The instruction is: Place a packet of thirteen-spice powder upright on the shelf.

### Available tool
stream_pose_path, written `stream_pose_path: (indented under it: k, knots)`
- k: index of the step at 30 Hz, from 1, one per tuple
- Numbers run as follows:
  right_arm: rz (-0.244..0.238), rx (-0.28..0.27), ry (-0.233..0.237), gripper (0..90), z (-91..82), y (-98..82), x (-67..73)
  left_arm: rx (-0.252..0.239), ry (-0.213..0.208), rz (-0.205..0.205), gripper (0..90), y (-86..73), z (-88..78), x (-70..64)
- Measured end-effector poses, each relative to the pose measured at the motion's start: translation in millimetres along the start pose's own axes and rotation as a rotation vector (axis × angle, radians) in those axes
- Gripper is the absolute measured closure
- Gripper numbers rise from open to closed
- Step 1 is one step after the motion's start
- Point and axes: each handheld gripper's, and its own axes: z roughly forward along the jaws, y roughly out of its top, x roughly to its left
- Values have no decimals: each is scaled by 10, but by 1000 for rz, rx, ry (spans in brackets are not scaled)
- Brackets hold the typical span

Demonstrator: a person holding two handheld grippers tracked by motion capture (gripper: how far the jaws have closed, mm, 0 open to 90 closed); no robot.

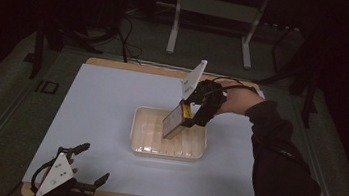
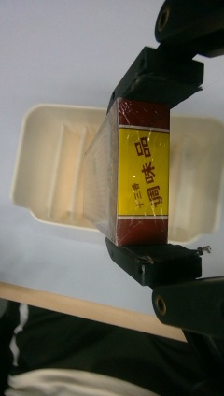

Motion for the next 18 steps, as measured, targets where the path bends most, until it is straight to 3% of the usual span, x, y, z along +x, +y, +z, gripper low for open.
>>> stream_pose_path:
  k: [9, 18]
  knots:
    - [33, -59, -12, 321, 198, 61, -106, -2, 0, 7, 0, 2, -3, -4]
    - [74, -70, -10, 321, 407, -46, -212, 2, 0, 0, 34, -1, -5, -5]
